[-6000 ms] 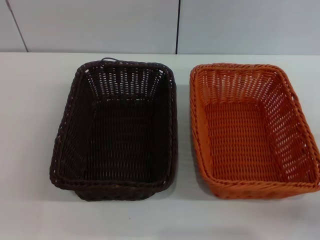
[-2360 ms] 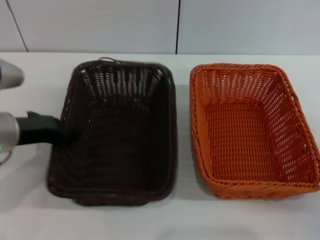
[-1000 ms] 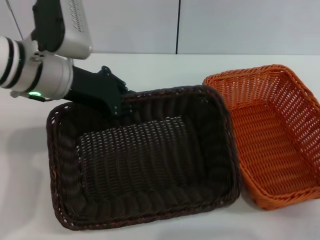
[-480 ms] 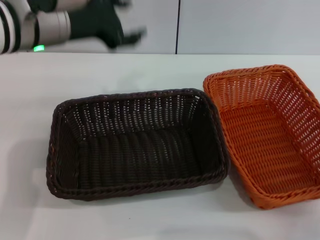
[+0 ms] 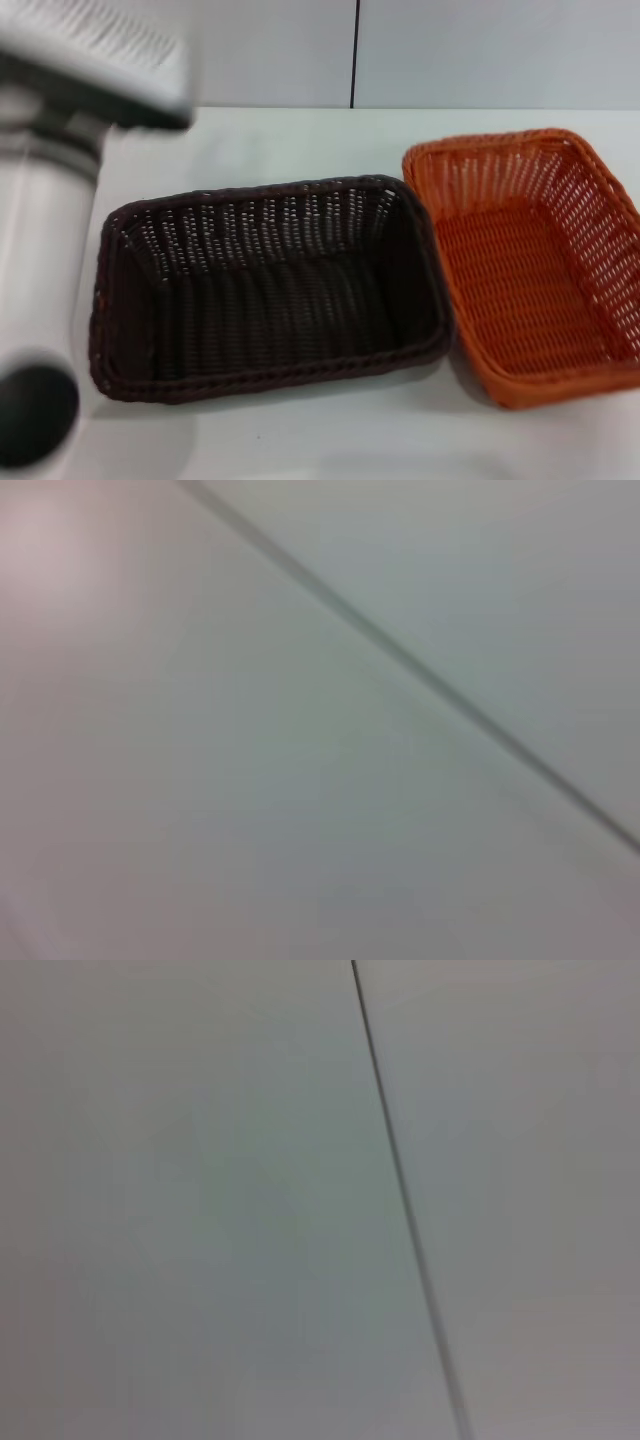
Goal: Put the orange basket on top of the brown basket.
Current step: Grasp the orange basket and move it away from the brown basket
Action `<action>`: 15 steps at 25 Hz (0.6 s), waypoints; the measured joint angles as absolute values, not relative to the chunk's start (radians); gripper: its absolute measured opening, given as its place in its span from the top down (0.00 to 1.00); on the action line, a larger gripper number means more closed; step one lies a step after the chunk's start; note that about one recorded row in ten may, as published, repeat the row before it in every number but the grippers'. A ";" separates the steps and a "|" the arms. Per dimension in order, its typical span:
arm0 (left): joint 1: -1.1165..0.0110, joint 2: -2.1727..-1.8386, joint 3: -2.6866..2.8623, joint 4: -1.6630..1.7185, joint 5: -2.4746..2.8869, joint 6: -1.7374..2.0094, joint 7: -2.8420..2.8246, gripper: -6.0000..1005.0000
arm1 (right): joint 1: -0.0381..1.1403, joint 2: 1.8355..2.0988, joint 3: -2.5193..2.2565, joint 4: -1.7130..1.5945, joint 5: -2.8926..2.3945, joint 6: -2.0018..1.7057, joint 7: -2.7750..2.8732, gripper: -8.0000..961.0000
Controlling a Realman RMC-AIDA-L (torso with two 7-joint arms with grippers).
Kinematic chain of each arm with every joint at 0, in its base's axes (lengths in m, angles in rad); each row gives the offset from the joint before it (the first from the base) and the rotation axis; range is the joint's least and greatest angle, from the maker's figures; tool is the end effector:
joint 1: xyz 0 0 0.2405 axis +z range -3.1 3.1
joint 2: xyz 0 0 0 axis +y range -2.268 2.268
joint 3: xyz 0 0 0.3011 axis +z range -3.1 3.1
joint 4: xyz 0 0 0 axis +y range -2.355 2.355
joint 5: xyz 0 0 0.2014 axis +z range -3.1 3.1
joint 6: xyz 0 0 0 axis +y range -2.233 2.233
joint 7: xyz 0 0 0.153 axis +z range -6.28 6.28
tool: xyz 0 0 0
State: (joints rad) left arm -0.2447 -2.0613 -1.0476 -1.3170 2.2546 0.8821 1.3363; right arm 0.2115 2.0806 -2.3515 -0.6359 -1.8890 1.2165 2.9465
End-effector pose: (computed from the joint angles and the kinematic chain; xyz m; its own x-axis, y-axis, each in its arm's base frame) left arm -0.1503 0.3595 0.0317 0.8950 -0.4461 0.0083 0.1318 0.2466 -0.9601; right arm 0.3442 0.3081 -0.0239 0.5772 0.1621 -0.8004 -0.8153 0.1689 -0.5538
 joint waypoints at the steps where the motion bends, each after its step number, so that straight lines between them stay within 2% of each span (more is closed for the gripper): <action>1: -0.227 -2.060 -1.020 -1.271 2.288 0.993 1.253 0.33 | 0.212 2.079 -2.350 -0.658 -1.903 1.218 2.947 0.25; 7: -0.072 -2.063 -0.992 -0.947 2.439 1.370 0.608 0.33 | 0.212 2.060 -2.341 -0.805 -2.016 1.189 2.952 0.25; 8: -0.057 -2.064 -0.998 -0.899 2.435 1.391 0.556 0.33 | 0.216 2.033 -2.341 -0.910 -2.093 1.111 2.953 0.25; 12: 0.000 -2.066 -1.018 -0.782 2.391 1.444 0.442 0.33 | 0.221 2.027 -2.341 -0.953 -2.146 1.072 2.953 0.25; 15: 0.042 -2.066 -1.018 -0.772 2.378 1.463 0.426 0.33 | 0.199 2.034 -2.337 -0.978 -2.159 1.071 2.950 0.25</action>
